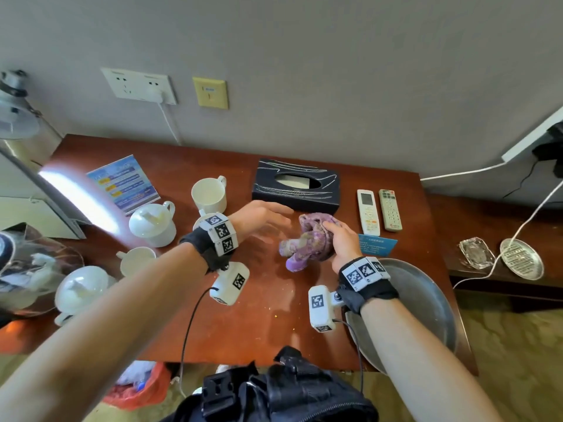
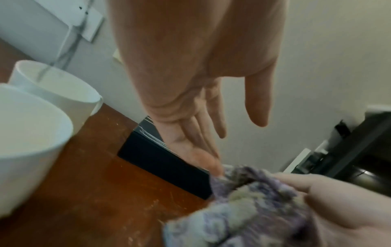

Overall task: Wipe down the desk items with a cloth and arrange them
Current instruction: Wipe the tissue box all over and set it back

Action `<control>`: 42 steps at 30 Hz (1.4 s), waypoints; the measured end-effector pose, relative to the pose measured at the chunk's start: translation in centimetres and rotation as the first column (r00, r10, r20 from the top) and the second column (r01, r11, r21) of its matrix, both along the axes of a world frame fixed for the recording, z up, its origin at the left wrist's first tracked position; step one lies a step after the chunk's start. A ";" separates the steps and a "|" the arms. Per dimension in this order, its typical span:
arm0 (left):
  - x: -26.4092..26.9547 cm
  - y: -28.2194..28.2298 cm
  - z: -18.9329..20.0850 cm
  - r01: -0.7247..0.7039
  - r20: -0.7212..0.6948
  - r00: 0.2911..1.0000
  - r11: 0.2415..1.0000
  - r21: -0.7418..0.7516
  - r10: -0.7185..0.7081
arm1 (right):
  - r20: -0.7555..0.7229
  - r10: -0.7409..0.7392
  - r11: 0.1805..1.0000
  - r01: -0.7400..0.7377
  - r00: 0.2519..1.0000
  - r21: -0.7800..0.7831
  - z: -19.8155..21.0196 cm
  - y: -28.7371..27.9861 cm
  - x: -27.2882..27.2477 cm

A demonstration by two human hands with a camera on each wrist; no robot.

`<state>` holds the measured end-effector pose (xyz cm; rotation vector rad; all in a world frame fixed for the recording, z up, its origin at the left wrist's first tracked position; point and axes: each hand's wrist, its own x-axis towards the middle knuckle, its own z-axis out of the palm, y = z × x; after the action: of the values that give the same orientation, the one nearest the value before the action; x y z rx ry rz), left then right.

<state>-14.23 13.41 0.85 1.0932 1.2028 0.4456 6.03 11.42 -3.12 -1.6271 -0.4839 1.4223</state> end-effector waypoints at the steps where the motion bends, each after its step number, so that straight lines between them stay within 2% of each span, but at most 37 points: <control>1: -0.4 0.8 -0.3 -0.035 -0.052 0.998 0.999 0.029 0.037 | 0.001 -0.015 1.000 0.015 1.000 -0.007 -0.3 0.2 0.3; 4: -1.1 3.8 -1.7 -0.025 -0.266 0.962 0.989 0.148 0.065 | 0.031 -0.034 0.999 0.034 0.999 0.004 -0.9 0.8 1.0; 7: -1.4 6.4 -3.1 0.091 -0.501 0.865 0.971 0.223 0.033 | 0.048 -0.036 0.999 0.035 0.998 0.010 -1.5 1.5 1.7; 12: -1.8 10.3 -4.8 0.217 -0.682 0.731 0.950 0.225 -0.006 | 0.101 0.002 0.999 -0.007 0.995 0.052 -2.3 2.4 3.1; 14: -1.9 11.6 -5.2 0.235 -0.706 0.708 0.944 0.231 -0.003 | 0.137 0.022 0.998 -0.030 0.990 0.057 -2.7 2.8 3.5; 20: -0.6 15.0 -6.0 0.230 -0.719 0.695 0.947 0.223 0.000 | 0.157 0.041 0.998 -0.048 0.987 0.039 -4.4 3.4 3.6; 27: 0.9 17.0 -7.4 0.078 -0.754 0.651 0.980 0.181 0.087 | 0.116 0.018 0.999 -0.023 0.993 0.043 -4.3 3.2 3.7; 33: 1.3 17.8 -8.1 0.032 -0.784 0.605 0.980 0.197 0.138 | 0.137 0.042 0.998 -0.046 0.990 0.032 -4.8 2.6 4.3; 38: 1.5 17.9 -8.3 0.036 -0.792 0.603 0.989 0.142 0.092 | 0.156 0.039 0.998 -0.045 0.987 0.034 -4.9 2.0 4.7; 42: 2.1 16.7 -7.9 0.064 -0.823 0.567 0.994 0.086 0.035 | 0.183 0.059 0.998 -0.065 0.981 0.027 -4.7 1.7 4.5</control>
<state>-12.15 30.06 -7.09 1.4735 2.0169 -0.0741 10.55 13.12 -7.83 -1.7376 -0.6646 1.3089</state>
